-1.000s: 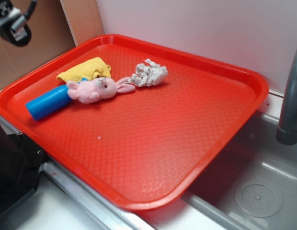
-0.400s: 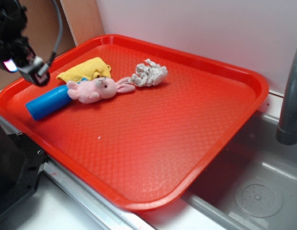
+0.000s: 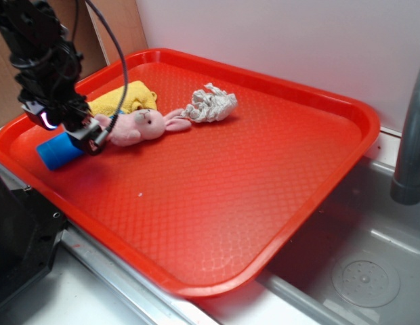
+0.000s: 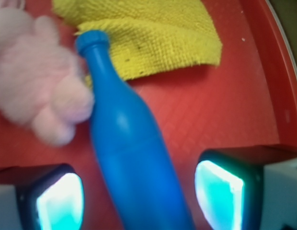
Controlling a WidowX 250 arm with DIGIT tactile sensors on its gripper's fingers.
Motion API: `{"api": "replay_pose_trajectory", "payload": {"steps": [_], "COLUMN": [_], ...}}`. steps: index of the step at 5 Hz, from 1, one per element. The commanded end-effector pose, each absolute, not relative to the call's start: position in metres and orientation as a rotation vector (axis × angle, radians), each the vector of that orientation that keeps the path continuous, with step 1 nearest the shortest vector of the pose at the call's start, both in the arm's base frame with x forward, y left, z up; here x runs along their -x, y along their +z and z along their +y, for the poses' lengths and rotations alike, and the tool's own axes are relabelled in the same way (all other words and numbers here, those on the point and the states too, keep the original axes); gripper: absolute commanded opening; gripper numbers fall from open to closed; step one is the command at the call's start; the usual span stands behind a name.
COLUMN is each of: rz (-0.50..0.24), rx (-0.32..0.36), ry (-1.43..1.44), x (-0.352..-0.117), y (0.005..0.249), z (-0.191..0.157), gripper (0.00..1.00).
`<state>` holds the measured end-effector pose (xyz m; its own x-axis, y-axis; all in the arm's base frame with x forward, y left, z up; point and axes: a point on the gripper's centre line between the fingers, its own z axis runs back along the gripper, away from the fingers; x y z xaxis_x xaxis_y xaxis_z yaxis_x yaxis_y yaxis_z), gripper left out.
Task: Grab the blue bottle.
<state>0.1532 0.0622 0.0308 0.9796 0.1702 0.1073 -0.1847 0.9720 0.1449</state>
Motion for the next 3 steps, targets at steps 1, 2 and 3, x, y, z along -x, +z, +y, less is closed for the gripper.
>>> {"api": "replay_pose_trajectory", "payload": {"steps": [1,2,3], "rz": [-0.094,-0.102,-0.099], "rx": [-0.147,-0.130,-0.146], "ry": [0.184,0.171,0.166], "x": [-0.160,-0.158,-0.158], "y": [0.021,0.023,0.042], "z": [0.068,0.069,0.065], "gripper": [0.03,0.00,0.00]}}
